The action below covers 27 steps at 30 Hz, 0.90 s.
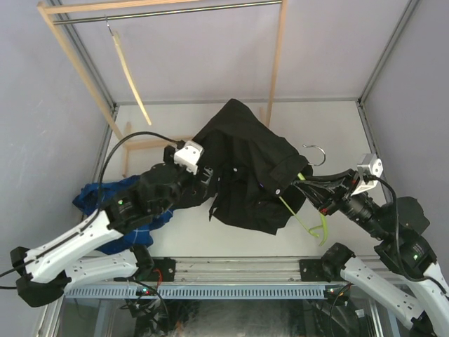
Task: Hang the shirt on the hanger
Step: Hang the shirt on the hanger.
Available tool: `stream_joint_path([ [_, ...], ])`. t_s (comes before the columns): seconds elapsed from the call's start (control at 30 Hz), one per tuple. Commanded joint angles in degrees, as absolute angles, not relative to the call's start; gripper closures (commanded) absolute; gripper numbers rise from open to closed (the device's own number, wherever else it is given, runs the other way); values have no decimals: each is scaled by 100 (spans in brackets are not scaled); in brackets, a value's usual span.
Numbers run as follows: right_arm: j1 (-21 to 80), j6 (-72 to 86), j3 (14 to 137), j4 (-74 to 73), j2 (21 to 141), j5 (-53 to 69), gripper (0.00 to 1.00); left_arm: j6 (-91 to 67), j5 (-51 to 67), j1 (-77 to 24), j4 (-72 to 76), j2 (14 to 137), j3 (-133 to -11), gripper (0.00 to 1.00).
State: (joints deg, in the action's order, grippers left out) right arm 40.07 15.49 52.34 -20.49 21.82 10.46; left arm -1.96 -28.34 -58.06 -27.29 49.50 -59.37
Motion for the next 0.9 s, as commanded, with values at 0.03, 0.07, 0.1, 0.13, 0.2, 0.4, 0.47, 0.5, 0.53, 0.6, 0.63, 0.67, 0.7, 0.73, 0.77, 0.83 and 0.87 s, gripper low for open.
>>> stream_joint_path([
  [0.03,3981,1697,5697,-1717,2197,1080,100,-524,-2914,-5517,-1886,5182,-5402,22],
  [0.07,3981,1690,5726,-1736,2197,1063,100,-625,-2890,-5445,-1866,5220,-5322,29],
  [0.1,3981,1681,5746,-1747,2197,1045,100,-746,-2840,-5381,-1868,5258,-5266,39],
  [0.13,3981,1668,5768,-1761,2197,1031,100,-849,-2770,-5331,-1886,5286,-5211,51],
  [0.2,3981,1606,5812,-1819,2210,957,100,-984,-2675,-5301,-1917,5286,-5117,71],
  [0.4,3981,1359,5867,-2228,2241,307,100,-1233,-2849,-5168,-2327,4753,-5065,100],
  [0.47,3981,1269,5863,-2412,2252,71,100,-1277,-2781,-5054,-2481,4457,-5139,100],
  [0.5,3981,1223,5865,-2496,2264,-34,100,-1295,-2763,-4993,-2570,4308,-5192,100],
  [0.53,3981,1181,5863,-2570,2277,-158,100,-1300,-2737,-4940,-2645,4162,-5249,100],
  [0.6,3981,1134,5862,-2707,2307,-470,100,-1288,-2647,-4841,-2826,3940,-5388,100],
  [0.63,3981,1119,5867,-2771,2325,-598,100,-1282,-2650,-4807,-2912,3864,-5493,100],
  [0.67,3979,1110,5863,-2840,2341,-711,100,-1269,-2677,-4791,-3000,3806,-5581,100],
  [0.7,3981,1101,5867,-2908,2352,-826,100,-1254,-2713,-4776,-3083,3753,-5676,100],
  [0.73,3977,1099,5857,-2955,2361,-939,100,-1233,-2761,-4767,-3162,3699,-5765,100],
  [0.77,3979,1098,5837,-2987,2355,-1035,100,-1210,-2805,-4764,-3220,3658,-5829,100],
  [0.83,3980,1099,5780,-2943,2286,-1158,100,-1187,-2936,-4748,-3295,3596,-5866,100],
  [0.87,3974,1106,5753,-2900,2242,-1191,100,-1191,-3003,-4734,-3316,3569,-5844,100],
])
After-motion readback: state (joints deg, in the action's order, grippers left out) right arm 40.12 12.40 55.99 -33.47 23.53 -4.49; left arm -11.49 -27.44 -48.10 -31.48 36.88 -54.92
